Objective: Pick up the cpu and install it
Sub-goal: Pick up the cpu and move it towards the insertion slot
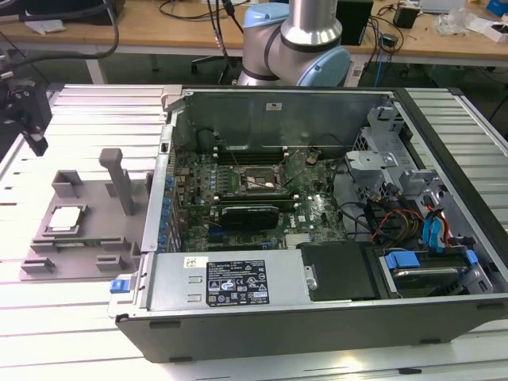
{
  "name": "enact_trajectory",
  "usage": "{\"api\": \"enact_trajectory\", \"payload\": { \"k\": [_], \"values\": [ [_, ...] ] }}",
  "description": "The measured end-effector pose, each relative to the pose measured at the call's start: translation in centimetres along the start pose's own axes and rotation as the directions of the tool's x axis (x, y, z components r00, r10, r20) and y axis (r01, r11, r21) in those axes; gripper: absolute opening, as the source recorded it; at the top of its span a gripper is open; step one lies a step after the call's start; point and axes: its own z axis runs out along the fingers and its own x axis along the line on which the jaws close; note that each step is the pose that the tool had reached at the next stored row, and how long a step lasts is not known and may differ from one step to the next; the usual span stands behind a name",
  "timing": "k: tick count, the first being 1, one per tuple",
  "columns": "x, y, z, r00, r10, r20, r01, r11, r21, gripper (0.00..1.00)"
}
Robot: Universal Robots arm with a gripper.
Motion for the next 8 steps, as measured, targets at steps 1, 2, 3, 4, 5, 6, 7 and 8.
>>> {"api": "enact_trajectory", "payload": {
  "k": [1,2,3,4,5,6,7,8],
  "values": [
    [-0.11,0.02,0.08,1.0,0.0,0.0,0.0,1.0,0.0,0.66],
    [-0.21,0.07,0.14,1.0,0.0,-0.0001,0.0,1.0,0.0001,0.66],
    [-0.34,0.13,0.21,1.0,0.0,-0.0001,0.0,1.0,0.0001,0.66],
    [-0.46,0.2,0.27,1.0,0.0,-0.0001,0.0,1.0,0.0001,0.66],
    [-0.61,0.3,0.35,1.0,0.0,-0.0002,0.0,1.0,0.0001,0.66],
    [-0.85,0.54,0.51,1.0,0.0,-0.0001,0.0,1.0,0.0,0.66],
    [-1.06,0.75,0.63,1.0,0.0,-0.0001,0.0,1.0,0.0,0.66],
    [-1.16,0.84,0.69,1.0,0.0,-0.0002,0.0,1.0,0.0001,0.66]
  ]
}}
